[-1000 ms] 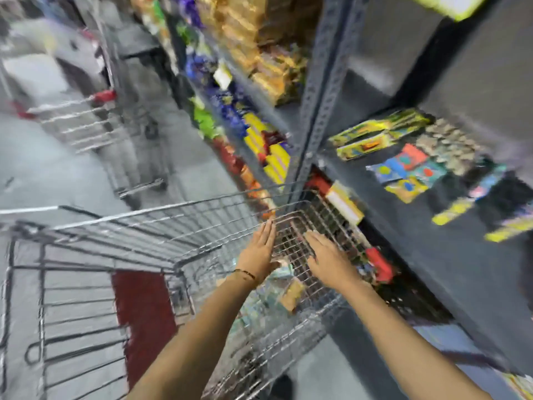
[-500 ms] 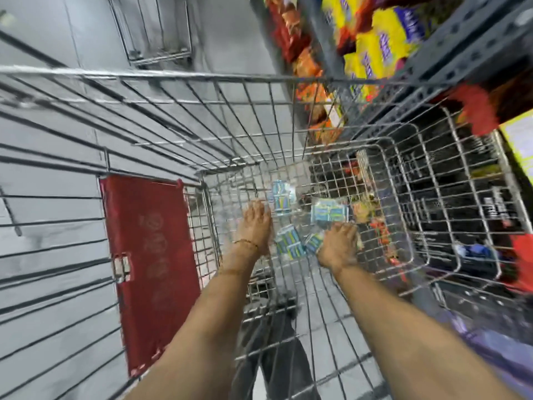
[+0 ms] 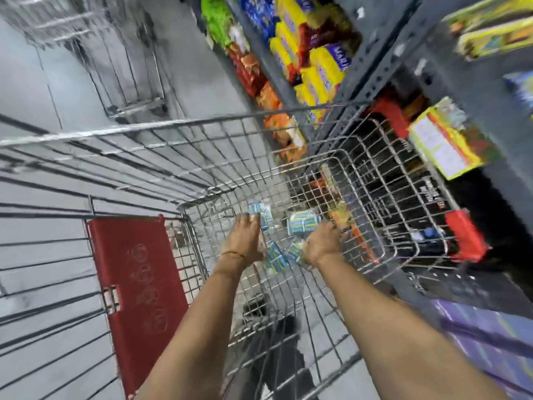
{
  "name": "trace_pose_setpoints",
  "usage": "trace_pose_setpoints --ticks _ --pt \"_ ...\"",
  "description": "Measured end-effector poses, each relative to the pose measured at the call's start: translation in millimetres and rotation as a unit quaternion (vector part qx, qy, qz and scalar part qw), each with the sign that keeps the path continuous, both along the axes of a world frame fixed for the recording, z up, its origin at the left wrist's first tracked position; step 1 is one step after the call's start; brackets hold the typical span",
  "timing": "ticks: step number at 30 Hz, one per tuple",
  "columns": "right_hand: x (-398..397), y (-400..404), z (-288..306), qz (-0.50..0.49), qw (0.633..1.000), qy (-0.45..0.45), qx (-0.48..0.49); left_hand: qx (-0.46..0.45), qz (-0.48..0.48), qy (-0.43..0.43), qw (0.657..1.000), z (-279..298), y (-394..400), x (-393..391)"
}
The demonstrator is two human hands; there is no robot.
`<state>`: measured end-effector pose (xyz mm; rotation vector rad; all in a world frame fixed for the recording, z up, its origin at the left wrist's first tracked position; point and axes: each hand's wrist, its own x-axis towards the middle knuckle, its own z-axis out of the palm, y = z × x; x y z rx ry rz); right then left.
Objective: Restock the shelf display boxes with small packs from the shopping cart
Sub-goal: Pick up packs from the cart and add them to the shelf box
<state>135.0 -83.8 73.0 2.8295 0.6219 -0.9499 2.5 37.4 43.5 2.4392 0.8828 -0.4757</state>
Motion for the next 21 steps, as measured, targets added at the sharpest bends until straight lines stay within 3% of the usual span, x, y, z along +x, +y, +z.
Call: trace_pose_setpoints --ticks 6,15,21 --pt "25.3 -20.2 114.2 0.146 0.986 -0.036 0.07 0.001 -0.081 -0.064 0.995 105.5 -6.8 42.7" --pt "58.3 -150.3 284.9 0.028 0.963 -0.13 0.236 0.042 -0.262 -0.203 0.943 283.7 -93.9 145.5" --pt "89.3 -270.4 344.7 -0.094 0.942 -0.211 0.242 0.064 -0.447 -0.242 0.859 362.8 -204.2 236.4"
